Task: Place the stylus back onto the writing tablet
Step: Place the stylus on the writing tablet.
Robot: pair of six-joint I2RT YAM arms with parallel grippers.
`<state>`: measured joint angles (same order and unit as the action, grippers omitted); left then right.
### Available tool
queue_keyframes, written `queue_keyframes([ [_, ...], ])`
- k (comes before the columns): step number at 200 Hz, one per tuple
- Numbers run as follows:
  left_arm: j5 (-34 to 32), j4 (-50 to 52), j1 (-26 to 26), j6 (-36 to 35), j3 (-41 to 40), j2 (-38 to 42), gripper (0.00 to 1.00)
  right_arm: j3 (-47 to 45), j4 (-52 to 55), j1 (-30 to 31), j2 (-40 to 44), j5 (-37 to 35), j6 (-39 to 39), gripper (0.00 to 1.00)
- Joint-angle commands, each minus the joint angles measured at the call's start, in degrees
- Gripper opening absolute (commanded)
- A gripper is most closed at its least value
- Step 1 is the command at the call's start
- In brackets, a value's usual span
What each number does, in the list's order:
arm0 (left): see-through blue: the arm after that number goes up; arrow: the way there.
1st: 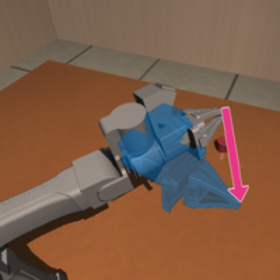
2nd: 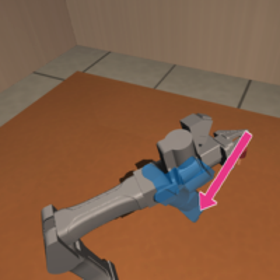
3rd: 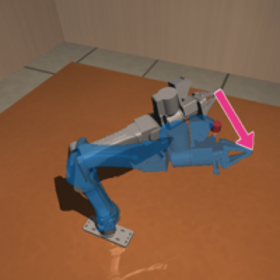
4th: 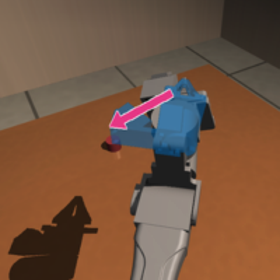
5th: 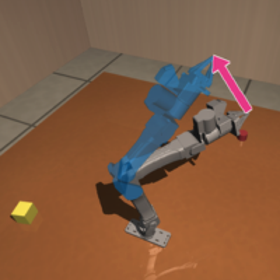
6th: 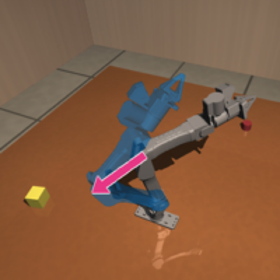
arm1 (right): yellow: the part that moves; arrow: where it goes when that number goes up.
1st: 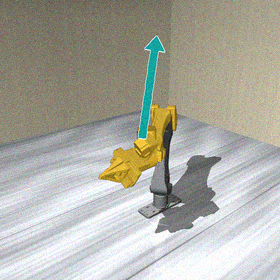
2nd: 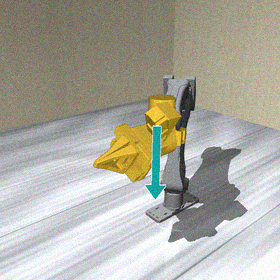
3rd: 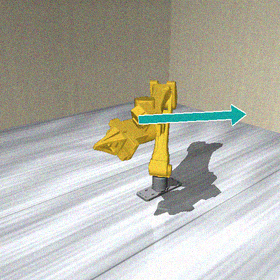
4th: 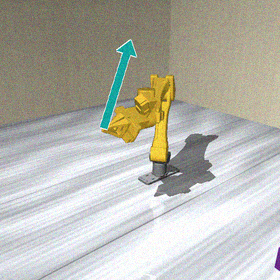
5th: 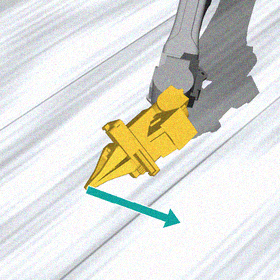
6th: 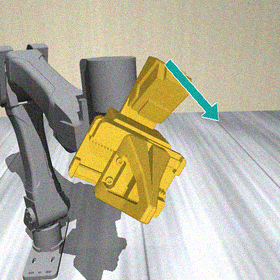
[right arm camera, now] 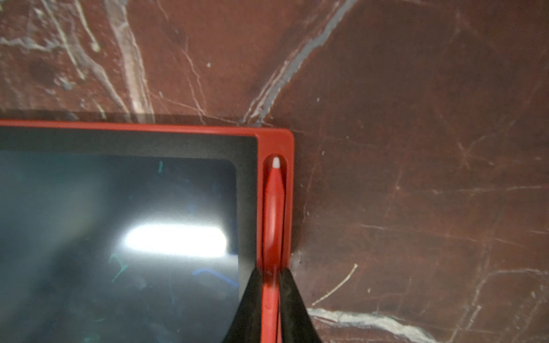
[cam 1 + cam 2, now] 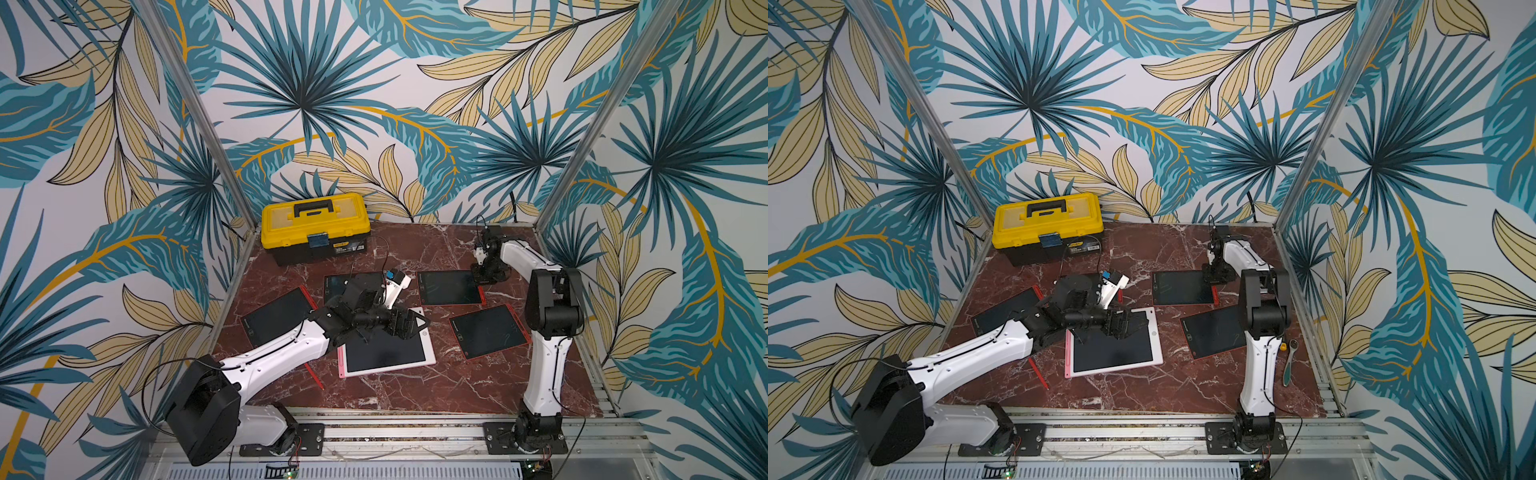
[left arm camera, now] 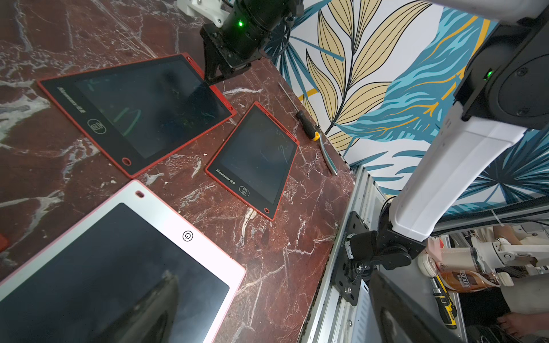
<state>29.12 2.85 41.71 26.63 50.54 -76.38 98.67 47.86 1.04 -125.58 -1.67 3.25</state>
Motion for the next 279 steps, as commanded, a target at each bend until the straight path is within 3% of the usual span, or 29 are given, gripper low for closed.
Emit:
queue_keyframes([
  [1,-0.27,-0.04,0.27,0.17,1.4,1.14,1.0,-1.54,0.66,-0.24,1.83,-1.31,-0.13,0.14],
  [118,-0.38,-0.04,0.25,0.26,1.12,1.14,1.0,-3.44,0.05,0.54,1.38,-3.62,2.24,0.09],
  [279,-0.01,-0.04,0.26,0.3,1.53,1.13,1.0,-2.87,0.46,0.82,0.0,-2.98,-0.69,0.02],
])
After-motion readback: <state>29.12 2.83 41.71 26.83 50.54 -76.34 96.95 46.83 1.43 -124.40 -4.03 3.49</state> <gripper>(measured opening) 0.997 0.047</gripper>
